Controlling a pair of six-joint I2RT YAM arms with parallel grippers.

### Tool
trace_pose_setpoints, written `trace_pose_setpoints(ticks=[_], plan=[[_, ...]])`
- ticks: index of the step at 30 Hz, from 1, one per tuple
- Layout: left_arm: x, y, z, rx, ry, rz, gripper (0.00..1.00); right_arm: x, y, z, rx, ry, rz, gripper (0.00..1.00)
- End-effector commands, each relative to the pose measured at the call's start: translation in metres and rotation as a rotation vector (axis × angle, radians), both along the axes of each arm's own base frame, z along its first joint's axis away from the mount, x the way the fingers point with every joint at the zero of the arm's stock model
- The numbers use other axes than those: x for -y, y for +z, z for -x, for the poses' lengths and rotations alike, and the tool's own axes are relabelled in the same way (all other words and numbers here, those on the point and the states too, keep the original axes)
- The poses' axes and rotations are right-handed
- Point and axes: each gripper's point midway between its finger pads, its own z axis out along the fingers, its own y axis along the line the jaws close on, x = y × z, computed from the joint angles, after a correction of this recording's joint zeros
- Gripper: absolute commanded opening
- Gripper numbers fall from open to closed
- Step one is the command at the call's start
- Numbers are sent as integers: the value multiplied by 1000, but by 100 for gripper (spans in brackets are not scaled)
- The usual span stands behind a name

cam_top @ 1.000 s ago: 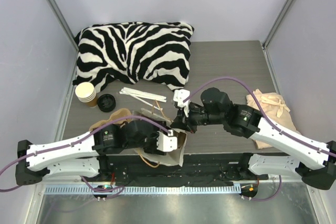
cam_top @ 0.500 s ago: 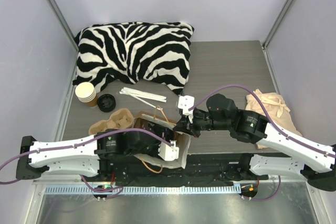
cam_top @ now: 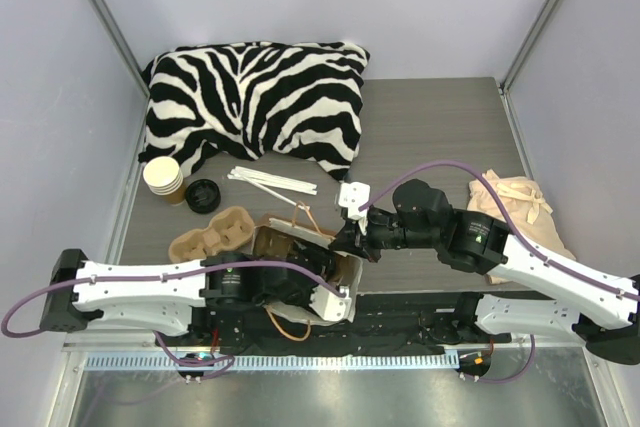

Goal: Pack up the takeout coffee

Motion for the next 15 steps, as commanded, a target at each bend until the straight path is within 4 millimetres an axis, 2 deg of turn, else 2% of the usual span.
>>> trace_pose_setpoints(ticks=[1,6,15], plan=[[11,9,-7,45,16,-9,5,-5,21,2,33,13,-82,1],[11,-1,-9,51,15,-77,4,-8,18,3,8,17,-77,1],[8,-13,0,-46,-44,-145,4,-13,17,6,-35,34,-68,1]])
